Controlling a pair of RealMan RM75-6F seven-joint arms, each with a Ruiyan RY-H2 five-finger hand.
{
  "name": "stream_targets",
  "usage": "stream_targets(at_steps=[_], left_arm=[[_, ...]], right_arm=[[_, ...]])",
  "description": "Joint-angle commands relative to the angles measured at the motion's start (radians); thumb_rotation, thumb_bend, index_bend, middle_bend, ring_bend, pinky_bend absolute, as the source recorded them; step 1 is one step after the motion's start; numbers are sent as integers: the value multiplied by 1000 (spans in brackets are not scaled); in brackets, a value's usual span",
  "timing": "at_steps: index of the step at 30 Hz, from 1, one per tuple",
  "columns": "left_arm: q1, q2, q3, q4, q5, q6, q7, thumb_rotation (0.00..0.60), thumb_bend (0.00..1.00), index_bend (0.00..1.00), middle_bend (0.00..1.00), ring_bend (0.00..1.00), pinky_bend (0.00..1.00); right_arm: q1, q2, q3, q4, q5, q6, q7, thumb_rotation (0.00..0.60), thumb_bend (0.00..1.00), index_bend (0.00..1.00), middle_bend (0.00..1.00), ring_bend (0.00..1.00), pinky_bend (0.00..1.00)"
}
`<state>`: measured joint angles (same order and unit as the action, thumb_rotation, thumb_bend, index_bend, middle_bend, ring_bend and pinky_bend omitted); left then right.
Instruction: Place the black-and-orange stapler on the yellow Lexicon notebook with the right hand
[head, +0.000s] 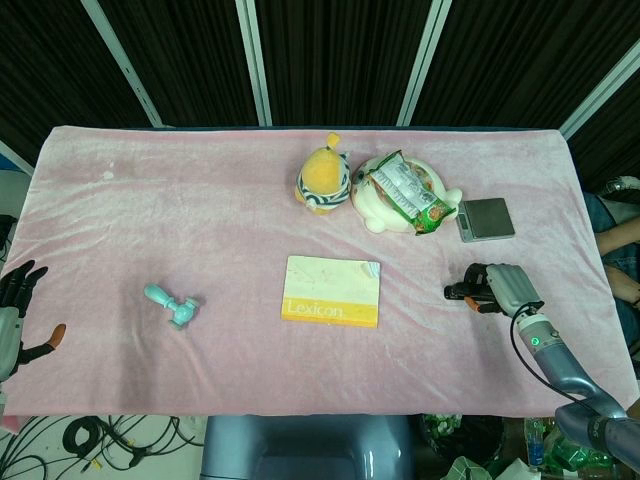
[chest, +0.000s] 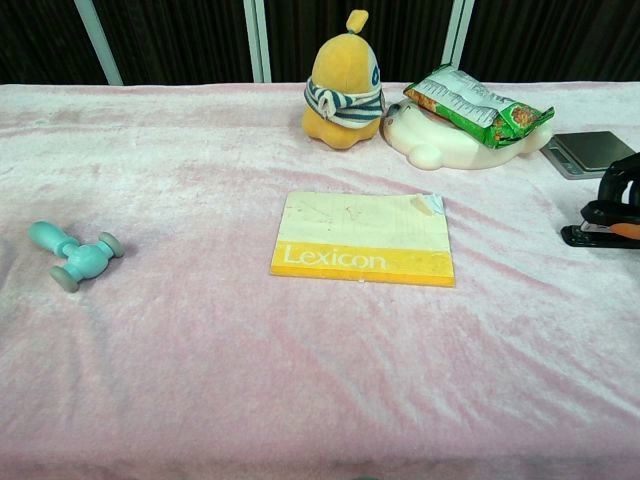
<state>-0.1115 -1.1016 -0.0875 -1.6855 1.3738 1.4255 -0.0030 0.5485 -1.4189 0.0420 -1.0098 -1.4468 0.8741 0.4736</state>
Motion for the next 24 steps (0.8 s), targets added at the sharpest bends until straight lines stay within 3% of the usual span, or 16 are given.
stream_targets(at_steps=[1, 24], left_arm=[[0, 0, 0, 0, 0, 0, 0, 600, 312, 110, 14, 0, 108], [-2, -2, 1, 1, 1, -3, 6, 600, 312, 109, 14, 0, 108]], right_arm=[[0, 0, 1, 0, 1, 1, 2, 600, 350, 536, 496, 488, 424], [2, -3, 1, -1, 7, -9, 12, 600, 353, 536, 496, 488, 424]])
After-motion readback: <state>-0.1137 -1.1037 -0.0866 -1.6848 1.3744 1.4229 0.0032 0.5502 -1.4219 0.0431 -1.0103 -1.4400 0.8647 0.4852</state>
